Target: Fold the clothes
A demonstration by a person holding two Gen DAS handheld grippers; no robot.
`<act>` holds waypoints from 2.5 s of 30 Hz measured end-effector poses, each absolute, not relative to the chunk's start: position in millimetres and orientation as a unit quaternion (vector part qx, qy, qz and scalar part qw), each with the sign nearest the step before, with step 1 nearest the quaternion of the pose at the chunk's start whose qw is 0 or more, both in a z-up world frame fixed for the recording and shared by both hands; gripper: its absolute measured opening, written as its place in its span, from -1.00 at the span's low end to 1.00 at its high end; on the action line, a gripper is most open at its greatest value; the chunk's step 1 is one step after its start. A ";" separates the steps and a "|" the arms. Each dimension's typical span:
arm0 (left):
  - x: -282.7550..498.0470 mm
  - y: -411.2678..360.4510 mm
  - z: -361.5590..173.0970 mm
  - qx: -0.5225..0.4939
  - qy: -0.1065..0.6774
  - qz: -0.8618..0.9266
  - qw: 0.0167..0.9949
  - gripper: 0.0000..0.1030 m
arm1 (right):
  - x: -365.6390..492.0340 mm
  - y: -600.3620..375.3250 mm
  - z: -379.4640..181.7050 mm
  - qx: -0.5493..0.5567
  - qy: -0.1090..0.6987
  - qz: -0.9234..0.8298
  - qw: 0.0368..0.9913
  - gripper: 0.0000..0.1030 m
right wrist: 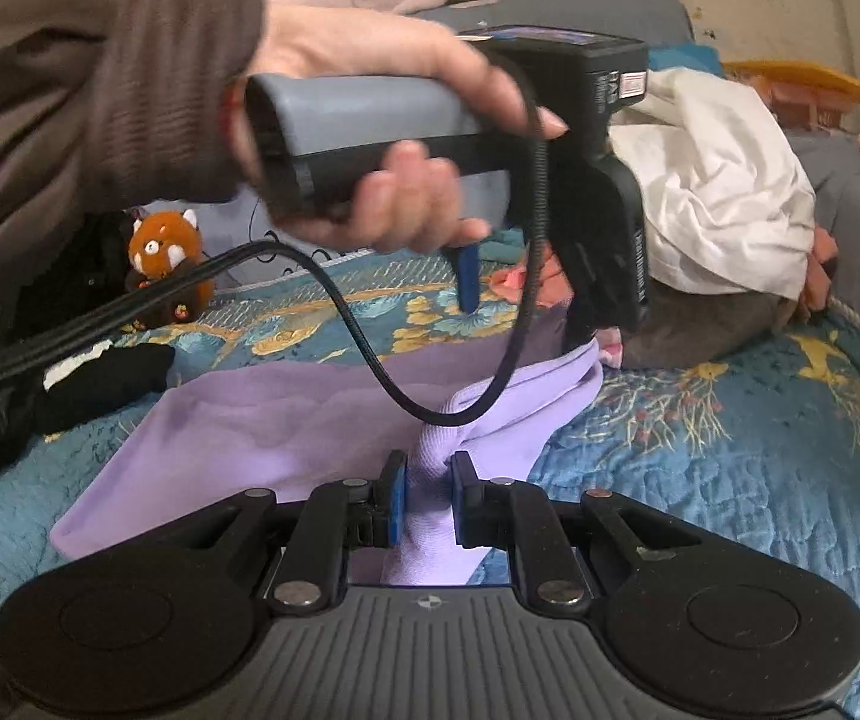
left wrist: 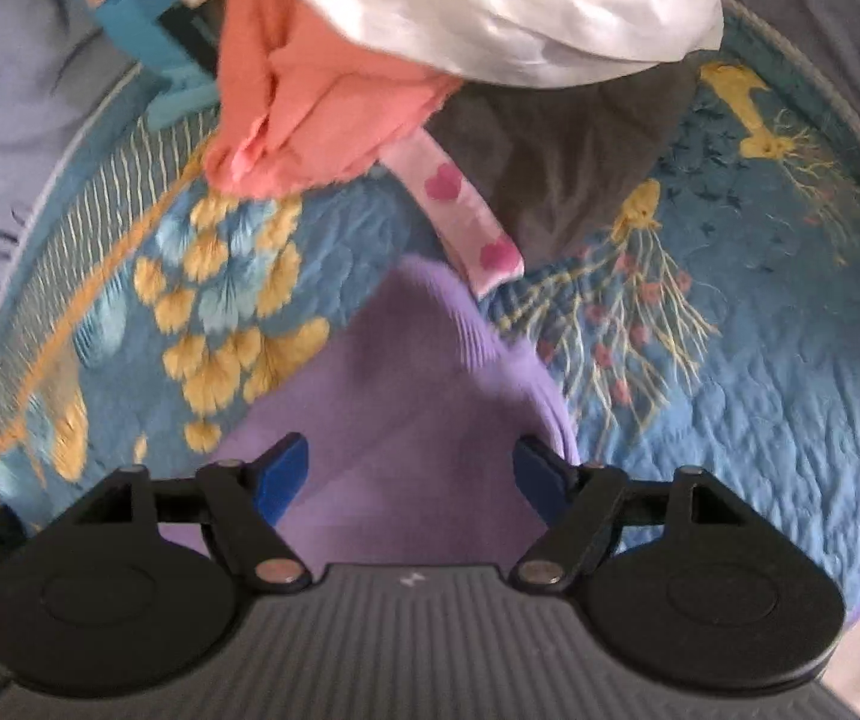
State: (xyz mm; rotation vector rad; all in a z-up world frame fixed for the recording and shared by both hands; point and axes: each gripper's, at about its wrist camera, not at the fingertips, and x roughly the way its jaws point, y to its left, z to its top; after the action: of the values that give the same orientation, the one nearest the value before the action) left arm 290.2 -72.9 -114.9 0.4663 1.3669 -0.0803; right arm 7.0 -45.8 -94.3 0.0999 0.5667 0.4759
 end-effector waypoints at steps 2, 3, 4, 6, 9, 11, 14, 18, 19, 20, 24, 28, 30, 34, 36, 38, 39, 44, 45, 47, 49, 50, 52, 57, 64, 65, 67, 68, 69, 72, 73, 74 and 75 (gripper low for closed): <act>293.6 -80.5 -110.7 0.210 0.623 -0.040 0.753 0.53 | 8.7 -49.7 -94.8 0.056 0.279 0.233 0.930 -0.71; 295.6 -84.0 -107.9 0.208 0.623 -0.044 0.753 0.53 | 9.7 -50.4 -95.0 0.058 0.279 0.236 0.929 -0.71; 297.5 -87.6 -105.1 0.205 0.622 -0.048 0.754 0.53 | 9.7 -50.2 -95.2 0.059 0.278 0.240 0.928 -0.71; 300.5 -95.5 -102.6 0.211 0.623 -0.052 0.752 0.55 | 10.2 -48.7 -94.9 0.060 0.277 0.245 0.927 -0.71; 302.8 -108.4 -111.3 0.253 0.625 -0.038 0.738 0.57 | 10.3 -48.5 -94.2 0.063 0.276 0.248 0.926 -0.71; 304.9 -112.3 -122.2 0.273 0.633 -0.026 0.724 0.57 | 10.5 -49.9 -94.0 0.067 0.277 0.248 0.926 -0.71; 305.0 -108.3 -135.0 0.255 0.656 -0.024 0.709 0.57 | 11.3 -52.5 -95.0 0.074 0.279 0.247 0.925 -0.71; 303.9 -111.9 -147.2 0.240 0.675 -0.023 0.697 0.57 | 11.6 -52.9 -95.2 0.076 0.279 0.250 0.924 -0.71; 303.6 -114.6 -150.0 0.242 0.675 -0.022 0.696 0.57 | 11.8 -53.1 -95.3 0.076 0.279 0.250 0.924 -0.71; 303.4 -118.4 -152.6 0.248 0.672 -0.019 0.698 0.57 | 12.0 -53.3 -95.3 0.077 0.279 0.250 0.924 -0.71; 303.7 -125.4 -167.2 0.271 0.663 0.008 0.698 0.30 | 11.1 -55.9 -94.8 0.080 0.280 0.247 0.924 -0.71; 301.7 -115.4 -175.0 0.256 0.663 0.021 0.704 -0.24 | 10.7 -57.8 -96.9 0.082 0.282 0.244 0.924 -0.71; 300.8 -109.4 -172.6 0.245 0.658 0.024 0.712 -0.44 | 10.5 -57.2 -97.3 0.082 0.282 0.244 0.924 -0.71; 299.3 -99.4 -168.4 0.222 0.648 0.019 0.728 -0.55 | 9.2 -57.1 -96.6 0.077 0.281 0.244 0.925 -0.71; 296.5 -93.1 -163.3 0.207 0.642 0.015 0.738 -0.59 | 7.3 -57.7 -96.5 0.077 0.281 0.245 0.925 -0.71; 293.8 -86.3 -156.7 0.192 0.635 0.010 0.748 -0.60 | 5.1 -57.2 -95.8 0.073 0.279 0.246 0.925 -0.71; 292.0 -83.1 -152.4 0.184 0.631 0.008 0.753 -0.60 | 4.5 -56.8 -95.5 0.071 0.279 0.247 0.925 -0.71; 280.9 -66.8 -128.0 0.154 0.615 0.002 0.774 -0.62 | -0.7 -51.9 -89.3 0.060 0.269 0.255 0.927 -0.71; 278.7 -62.8 -122.8 0.150 0.611 0.001 0.777 -0.63 | -2.0 -50.0 -87.3 0.057 0.267 0.257 0.927 -0.71; 274.6 -53.3 -112.6 0.138 0.604 -0.002 0.785 -0.64 | -4.7 -45.8 -83.2 0.050 0.261 0.261 0.928 -0.71; 269.7 -39.8 -103.0 0.128 0.597 0.000 0.792 -0.66 | -8.1 -39.7 -78.9 0.041 0.255 0.266 0.929 -0.71; 267.3 -32.5 -98.7 0.124 0.594 0.002 0.795 -0.66 | -9.8 -36.7 -76.8 0.036 0.252 0.269 0.929 -0.71; 262.4 -16.4 -89.5 0.114 0.588 0.007 0.801 -0.67 | -12.5 -28.3 -71.7 0.027 0.246 0.277 0.929 -0.71; 250.2 28.8 -63.9 0.079 0.576 0.018 0.813 -0.67 | -20.0 -2.0 -57.4 -0.002 0.226 0.303 0.926 -0.71; 229.6 106.1 -32.7 0.043 0.559 0.037 0.827 -0.67 | -26.1 46.3 -42.3 -0.043 0.204 0.361 0.909 -0.71; 225.4 118.3 -29.2 0.041 0.557 0.042 0.829 -0.67 | -27.1 54.3 -40.6 -0.045 0.204 0.371 0.905 -0.71; 217.0 140.8 -25.0 0.039 0.554 0.052 0.830 -0.67 | -29.0 70.4 -37.4 -0.051 0.203 0.391 0.896 -0.72; 211.9 152.7 -23.8 0.039 0.553 0.057 0.830 -0.67 | -30.5 79.3 -36.5 -0.057 0.202 0.402 0.891 -0.72; 207.0 164.4 -22.7 0.039 0.553 0.062 0.830 -0.67 | -32.0 88.2 -35.6 -0.063 0.201 0.413 0.886 -0.72; 192.9 198.5 -23.0 0.029 0.554 0.076 0.829 -0.67 | -37.5 114.9 -36.1 -0.079 0.204 0.442 0.870 -0.72; 185.6 209.7 -25.2 0.027 0.554 0.081 0.828 -0.67 | -39.3 124.0 -37.0 -0.084 0.204 0.450 0.865 -0.72; 178.6 220.4 -27.9 0.025 0.553 0.085 0.828 -0.67 | -41.0 132.8 -38.9 -0.089 0.207 0.457 0.861 -0.72; 172.3 230.4 -31.4 0.022 0.553 0.088 0.828 -0.67 | -42.7 141.5 -40.9 -0.094 0.209 0.464 0.856 -0.72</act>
State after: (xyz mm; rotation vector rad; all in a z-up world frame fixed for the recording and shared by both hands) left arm 172.3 230.4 -31.4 0.0473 1.1745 0.1866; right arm -42.7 141.5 -40.9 -0.1966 0.4398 0.9755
